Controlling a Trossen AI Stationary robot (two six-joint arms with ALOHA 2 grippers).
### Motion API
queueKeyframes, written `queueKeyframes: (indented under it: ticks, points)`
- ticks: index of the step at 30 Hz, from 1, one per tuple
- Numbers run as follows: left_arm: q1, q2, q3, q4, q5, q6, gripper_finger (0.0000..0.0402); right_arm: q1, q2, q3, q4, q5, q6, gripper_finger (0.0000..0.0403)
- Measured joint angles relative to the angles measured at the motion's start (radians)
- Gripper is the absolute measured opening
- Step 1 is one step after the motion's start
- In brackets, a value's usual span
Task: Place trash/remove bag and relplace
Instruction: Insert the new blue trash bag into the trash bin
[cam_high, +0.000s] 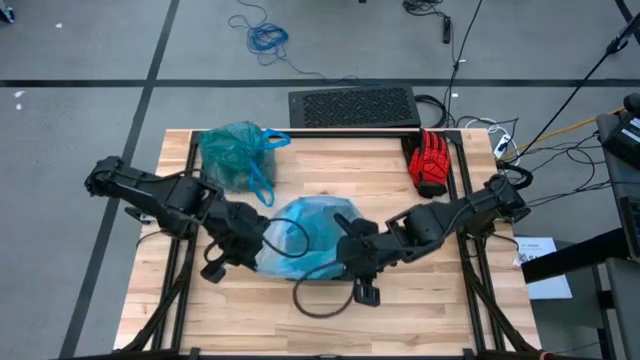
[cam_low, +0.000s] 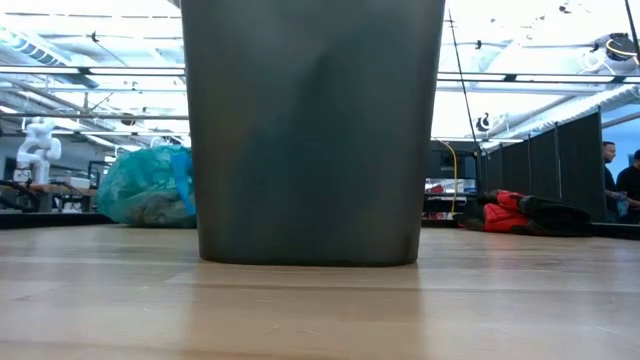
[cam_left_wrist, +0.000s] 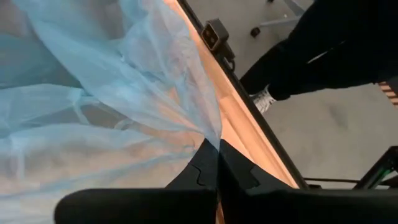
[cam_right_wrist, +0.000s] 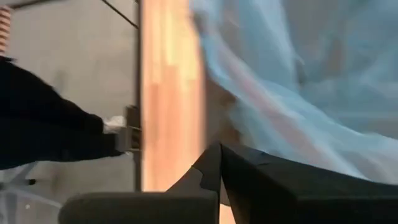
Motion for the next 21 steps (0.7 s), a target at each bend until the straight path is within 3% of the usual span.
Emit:
queueKeyframes:
  ticks: [6,13,17,21]
  points:
    - [-0.054,0.000,0.000,0.018,-0.043,-0.022,0.0001,0.028,-0.006,0.001,0.118,0.058,0.030,0.0030]
    - [-0.057,0.000,0.000,0.030,-0.046,-0.023,0.0001,-0.011,-0.006,0.001,0.041,0.132,0.008,0.0128]
    - [-0.057,0.000,0.000,0.028,-0.046,-0.023,0.0000,-0.048,-0.005,0.001,-0.024,0.102,-0.032,0.0178]
    - [-0.057,0.000,0.000,0.027,-0.046,-0.024,0.0000,-0.063,0.020,0.001,-0.039,0.046,-0.086,0.0190]
